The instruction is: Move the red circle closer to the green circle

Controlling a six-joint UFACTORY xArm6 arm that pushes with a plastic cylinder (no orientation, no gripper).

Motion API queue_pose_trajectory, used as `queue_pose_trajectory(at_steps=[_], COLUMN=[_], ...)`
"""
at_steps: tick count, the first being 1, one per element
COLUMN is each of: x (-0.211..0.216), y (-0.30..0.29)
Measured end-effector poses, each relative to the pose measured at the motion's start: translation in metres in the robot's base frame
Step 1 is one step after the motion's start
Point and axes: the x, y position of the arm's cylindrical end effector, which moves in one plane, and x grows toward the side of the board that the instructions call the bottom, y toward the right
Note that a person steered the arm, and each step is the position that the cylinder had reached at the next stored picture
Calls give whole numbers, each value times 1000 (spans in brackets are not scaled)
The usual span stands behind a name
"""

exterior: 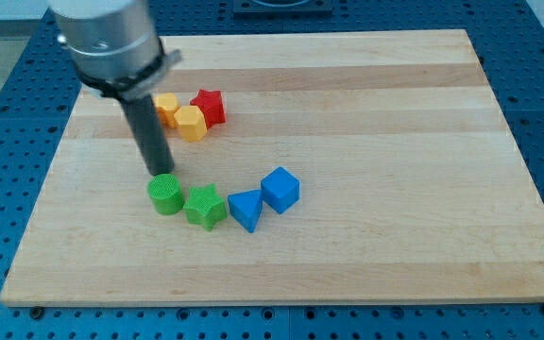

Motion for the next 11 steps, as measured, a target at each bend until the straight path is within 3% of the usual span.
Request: queue_pose_trajectory(at_steps=[1, 3, 5, 6, 7, 8, 9, 11], x=[-49, -54, -56, -109, -125, -88, -32, -56], y=[-26, -27, -120, -114, -59, -17, -15, -9])
